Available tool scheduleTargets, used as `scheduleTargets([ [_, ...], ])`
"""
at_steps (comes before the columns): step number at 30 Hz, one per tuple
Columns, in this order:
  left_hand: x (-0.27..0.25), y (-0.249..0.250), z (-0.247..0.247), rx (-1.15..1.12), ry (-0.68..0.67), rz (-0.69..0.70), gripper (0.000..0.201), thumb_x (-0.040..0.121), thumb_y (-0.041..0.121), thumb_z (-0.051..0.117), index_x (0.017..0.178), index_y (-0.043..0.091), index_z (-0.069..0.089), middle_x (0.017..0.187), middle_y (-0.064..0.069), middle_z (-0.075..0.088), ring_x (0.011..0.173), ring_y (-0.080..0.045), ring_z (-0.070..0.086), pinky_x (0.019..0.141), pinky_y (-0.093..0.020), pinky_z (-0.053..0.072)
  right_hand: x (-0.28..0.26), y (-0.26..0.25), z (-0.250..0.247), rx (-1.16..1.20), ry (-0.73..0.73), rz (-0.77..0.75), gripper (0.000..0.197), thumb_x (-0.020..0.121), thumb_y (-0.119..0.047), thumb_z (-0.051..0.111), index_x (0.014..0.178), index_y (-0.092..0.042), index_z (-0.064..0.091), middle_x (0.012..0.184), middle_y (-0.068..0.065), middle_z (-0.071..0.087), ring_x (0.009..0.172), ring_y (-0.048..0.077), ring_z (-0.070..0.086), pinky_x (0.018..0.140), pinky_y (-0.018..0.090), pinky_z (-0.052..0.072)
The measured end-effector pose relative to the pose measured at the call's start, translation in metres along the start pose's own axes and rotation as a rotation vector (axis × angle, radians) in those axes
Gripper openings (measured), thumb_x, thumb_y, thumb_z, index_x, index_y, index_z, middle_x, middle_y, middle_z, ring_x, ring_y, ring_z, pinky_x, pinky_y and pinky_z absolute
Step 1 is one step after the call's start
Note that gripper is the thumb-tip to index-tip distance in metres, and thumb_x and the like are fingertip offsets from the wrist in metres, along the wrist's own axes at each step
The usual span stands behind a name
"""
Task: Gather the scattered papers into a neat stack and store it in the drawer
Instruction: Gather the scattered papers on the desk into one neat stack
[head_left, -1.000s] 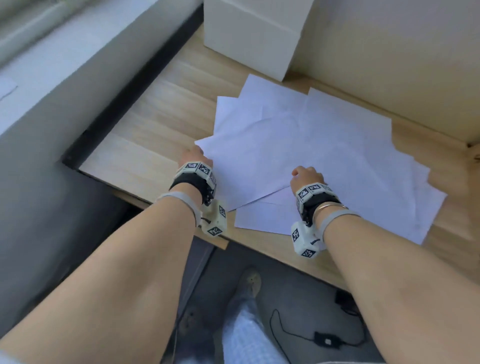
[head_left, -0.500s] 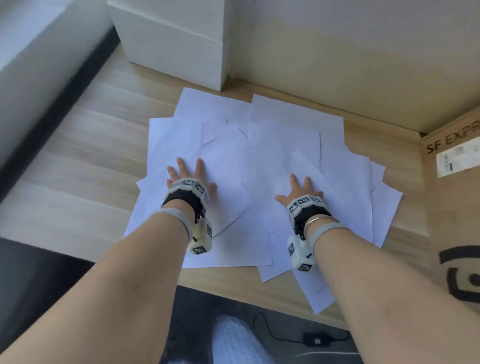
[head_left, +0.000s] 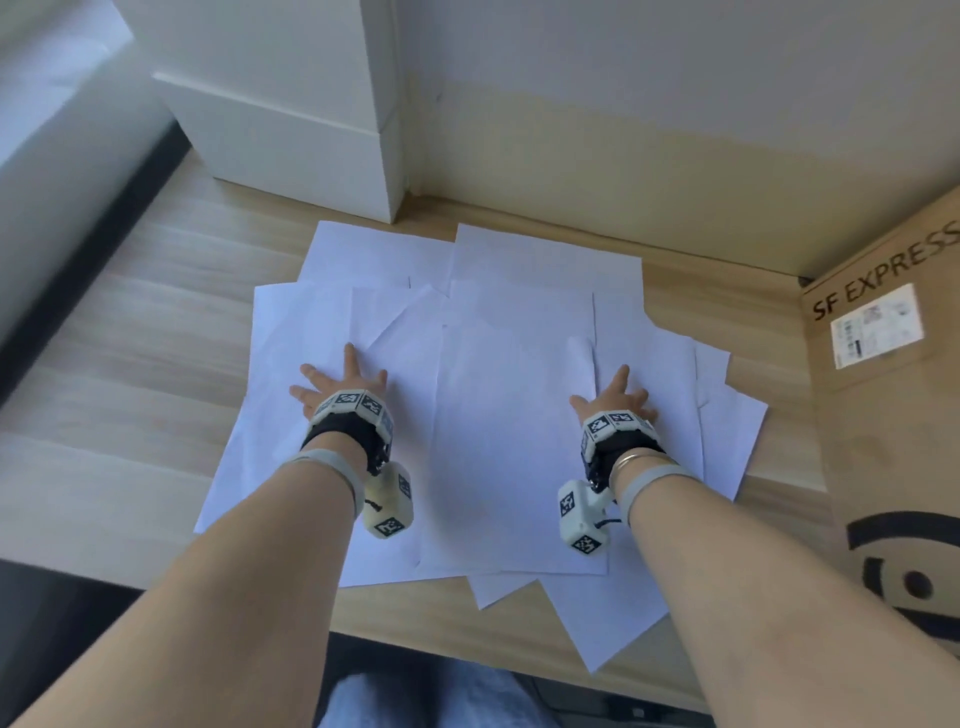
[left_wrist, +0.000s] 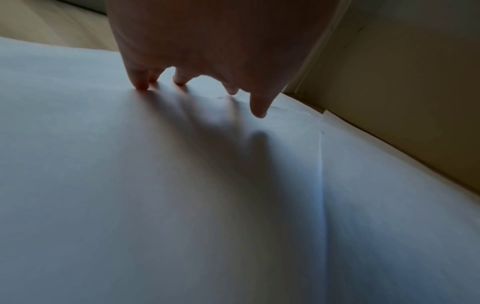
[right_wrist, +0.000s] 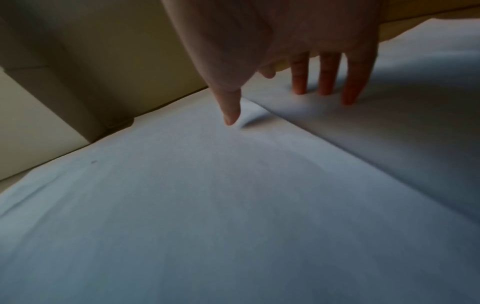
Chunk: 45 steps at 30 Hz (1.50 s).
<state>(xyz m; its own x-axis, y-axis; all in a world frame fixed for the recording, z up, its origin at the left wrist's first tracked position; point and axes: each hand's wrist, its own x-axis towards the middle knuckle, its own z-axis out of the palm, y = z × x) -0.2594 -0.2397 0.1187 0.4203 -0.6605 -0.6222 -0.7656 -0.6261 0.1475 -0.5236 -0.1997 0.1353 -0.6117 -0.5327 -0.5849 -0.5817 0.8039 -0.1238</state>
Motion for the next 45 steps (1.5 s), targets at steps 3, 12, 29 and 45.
scheduleTargets([
  [3,-0.011,0.018,0.007,0.005,-0.014,0.053,0.065,0.092,0.055,0.031,0.146,0.045,-0.003,0.16,-0.01,-0.009,0.145,-0.039,-0.001,0.116,-0.051,0.012,-0.005,-0.005,0.006,0.057,0.026,-0.13,0.08,0.088,-0.037,0.058,0.15,-0.025,0.008,0.147,0.014,0.026,0.134,0.035,0.028,0.108,0.045,0.03],
  [12,-0.01,0.029,0.0,-0.019,0.095,0.131,0.062,0.092,0.051,0.035,0.147,0.04,0.011,0.152,-0.015,0.019,0.138,-0.036,0.021,0.111,-0.046,0.024,0.0,0.002,-0.001,0.098,0.049,-0.126,0.066,0.091,-0.031,0.053,0.147,-0.025,0.019,0.147,0.011,0.03,0.133,0.034,0.032,0.108,0.05,0.031],
  [29,-0.027,0.047,0.02,-0.117,0.069,0.254,0.064,0.09,0.038,0.045,0.144,0.048,0.011,0.149,-0.005,0.02,0.125,-0.036,0.033,0.104,-0.046,0.037,-0.006,0.022,-0.002,0.157,0.018,0.021,0.058,0.095,-0.034,0.042,0.147,-0.024,0.018,0.148,0.01,0.029,0.131,0.038,0.035,0.105,0.044,0.034],
  [45,-0.011,0.037,-0.001,-0.418,-0.038,0.063,0.076,0.084,0.027,0.063,0.146,0.026,0.019,0.14,-0.018,0.044,0.125,-0.04,0.048,0.103,-0.049,0.04,-0.017,0.019,0.011,0.329,-0.044,0.034,0.069,0.084,-0.037,0.063,0.141,-0.014,0.03,0.139,0.014,0.034,0.117,0.035,0.053,0.095,0.04,0.045],
])
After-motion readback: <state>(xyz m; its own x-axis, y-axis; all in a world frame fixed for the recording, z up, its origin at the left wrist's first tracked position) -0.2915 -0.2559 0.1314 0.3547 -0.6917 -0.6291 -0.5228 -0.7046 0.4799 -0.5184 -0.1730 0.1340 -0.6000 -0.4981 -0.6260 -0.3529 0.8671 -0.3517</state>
